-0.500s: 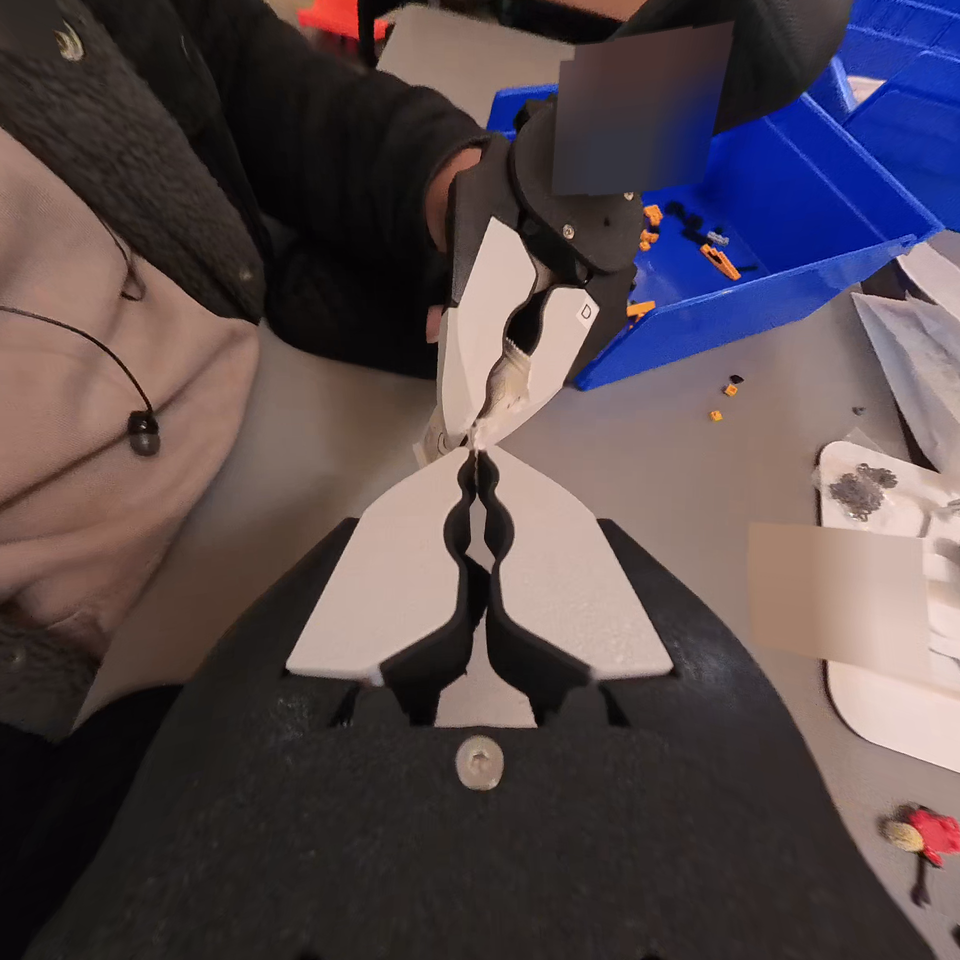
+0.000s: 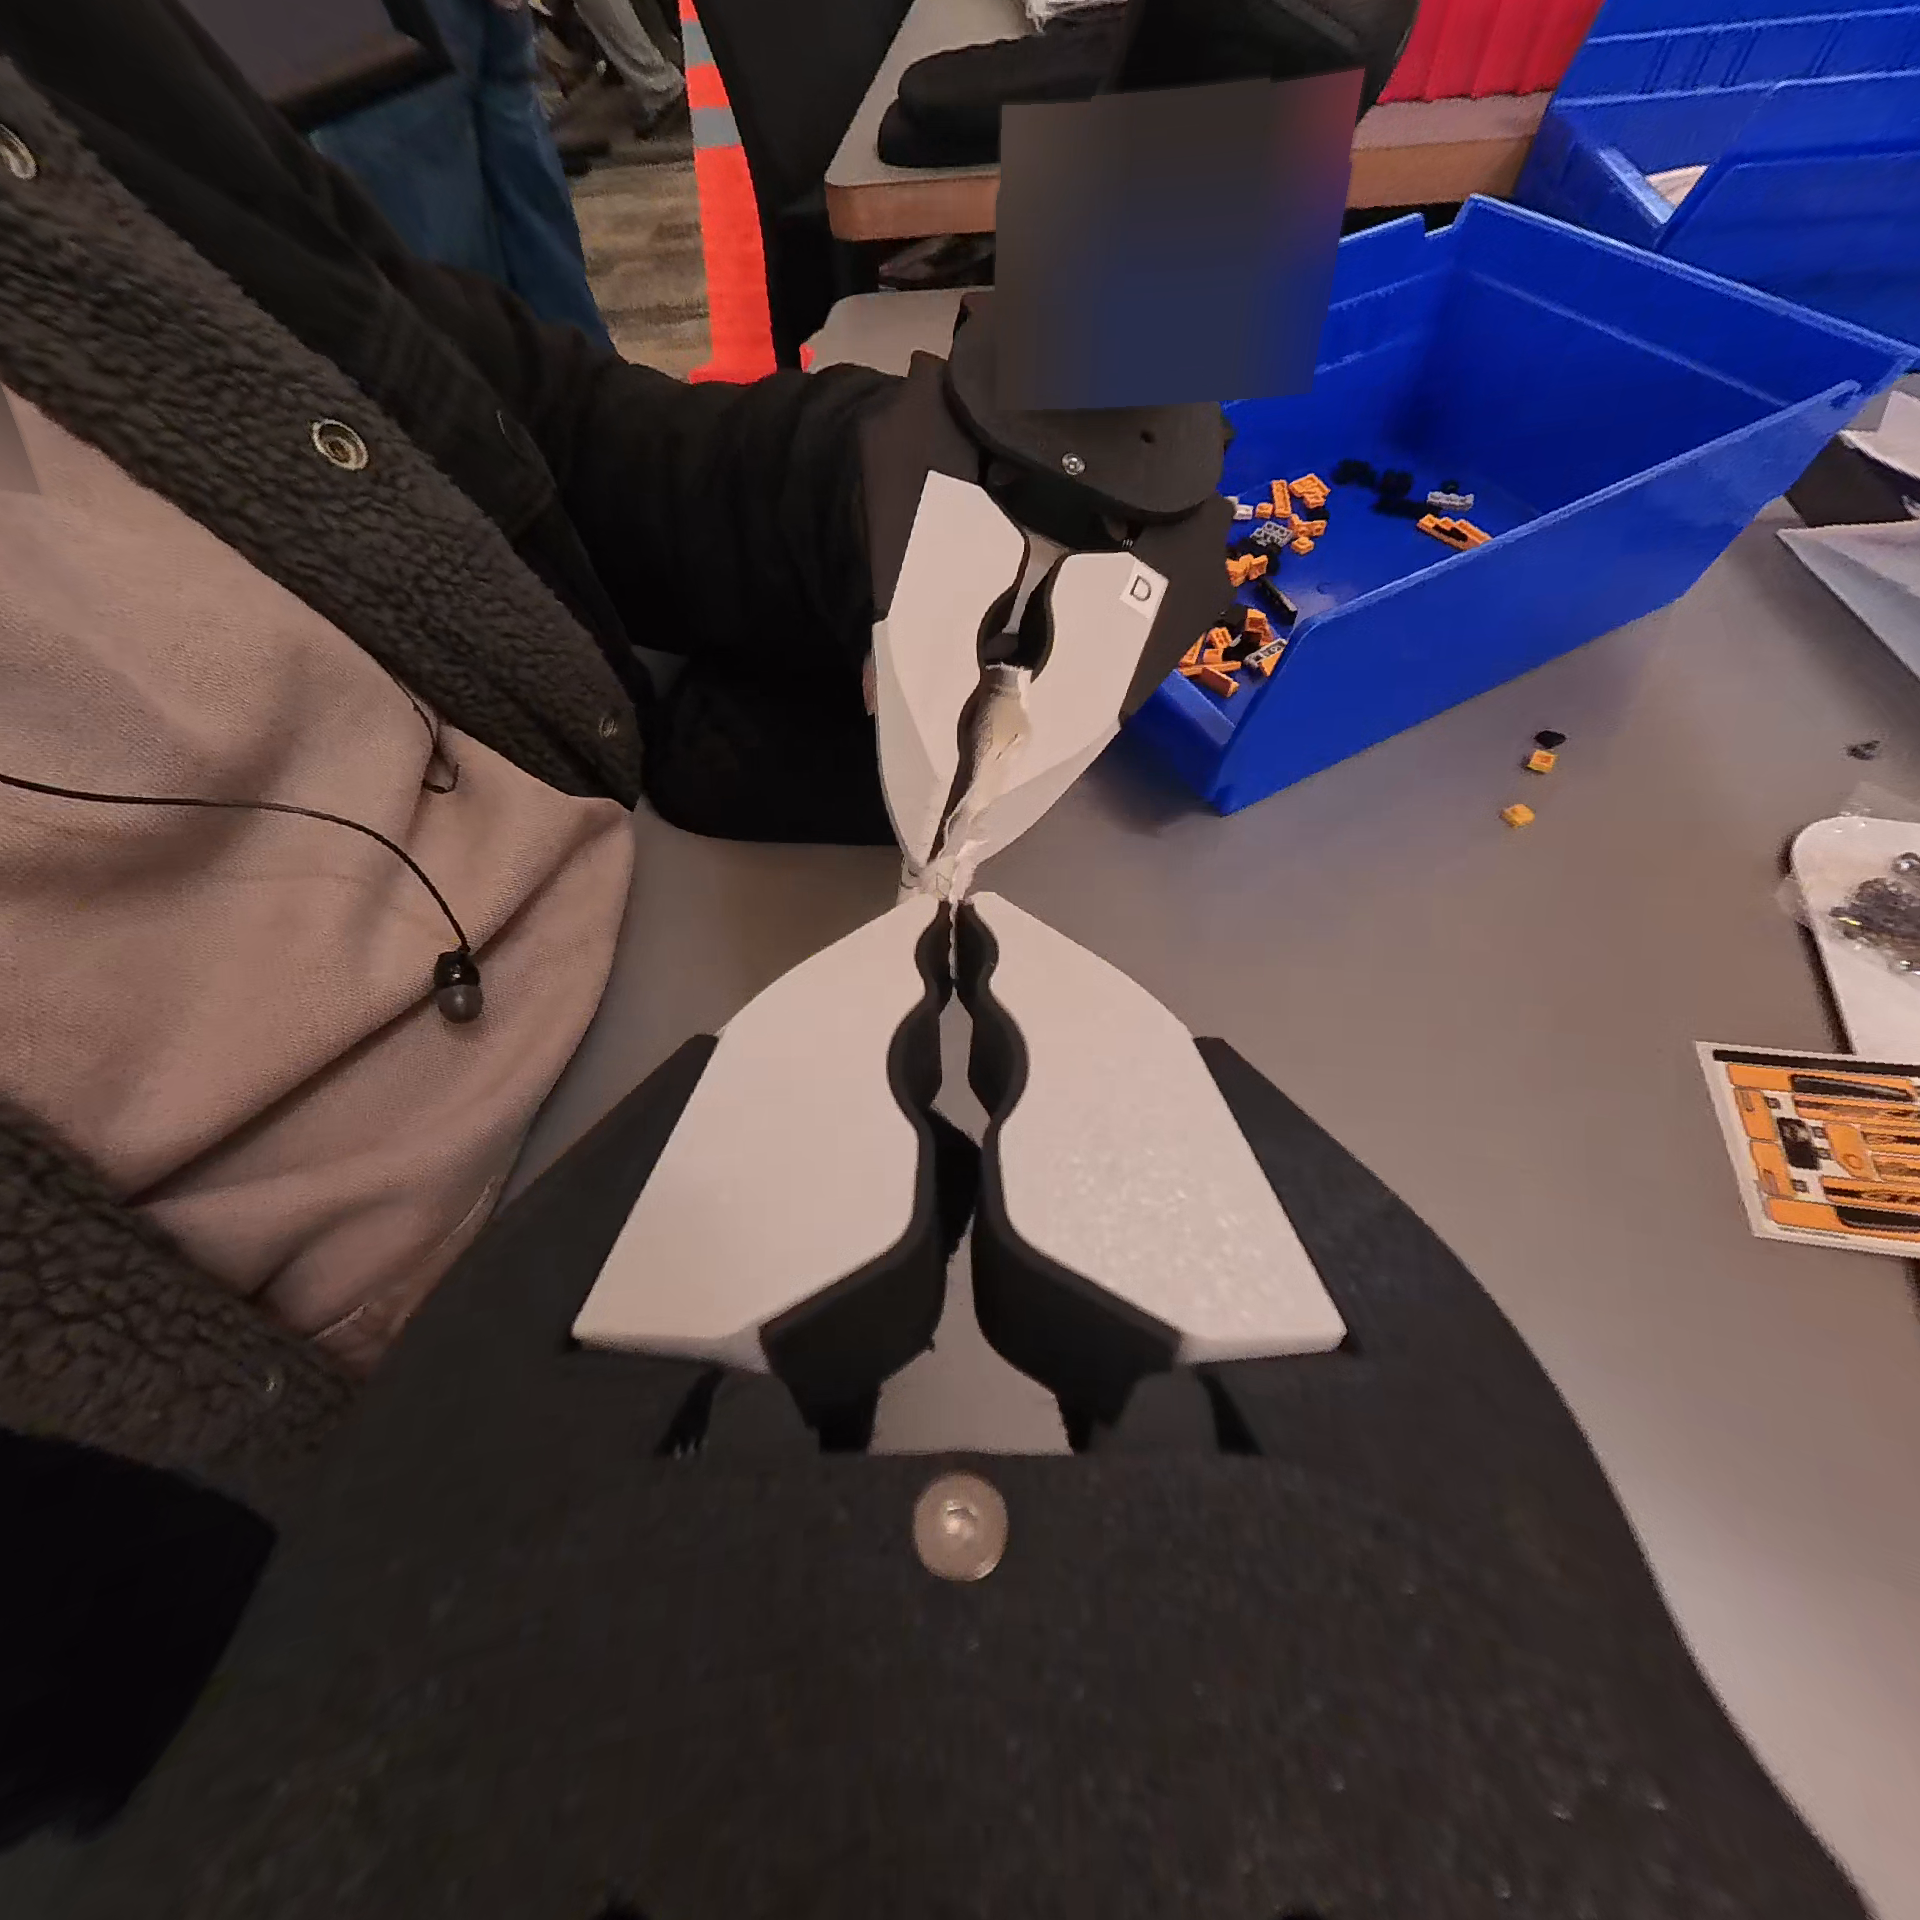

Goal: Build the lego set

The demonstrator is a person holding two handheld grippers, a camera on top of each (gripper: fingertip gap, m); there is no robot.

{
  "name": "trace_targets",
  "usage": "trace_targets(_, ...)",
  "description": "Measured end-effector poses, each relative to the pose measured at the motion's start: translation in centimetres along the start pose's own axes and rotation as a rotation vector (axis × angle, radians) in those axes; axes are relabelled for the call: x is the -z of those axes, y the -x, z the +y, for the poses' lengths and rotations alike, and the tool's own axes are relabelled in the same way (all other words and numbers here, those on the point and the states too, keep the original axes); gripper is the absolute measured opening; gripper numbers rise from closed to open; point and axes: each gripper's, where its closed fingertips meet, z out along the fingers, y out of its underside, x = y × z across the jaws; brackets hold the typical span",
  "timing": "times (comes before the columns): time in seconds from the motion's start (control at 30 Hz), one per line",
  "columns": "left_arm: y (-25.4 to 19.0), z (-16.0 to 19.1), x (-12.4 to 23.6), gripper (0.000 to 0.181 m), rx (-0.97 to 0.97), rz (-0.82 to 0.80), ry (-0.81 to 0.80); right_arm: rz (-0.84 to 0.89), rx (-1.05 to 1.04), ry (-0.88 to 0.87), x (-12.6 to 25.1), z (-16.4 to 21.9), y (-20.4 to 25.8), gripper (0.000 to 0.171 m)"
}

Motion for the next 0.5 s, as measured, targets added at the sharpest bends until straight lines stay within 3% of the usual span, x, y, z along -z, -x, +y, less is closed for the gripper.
trace_targets(0.5,0.3,0.4,0.3,0.001,0.02,0.015,0.005,0.002,-0.041,-0.067,3.0,1.0,0.5,0.0)
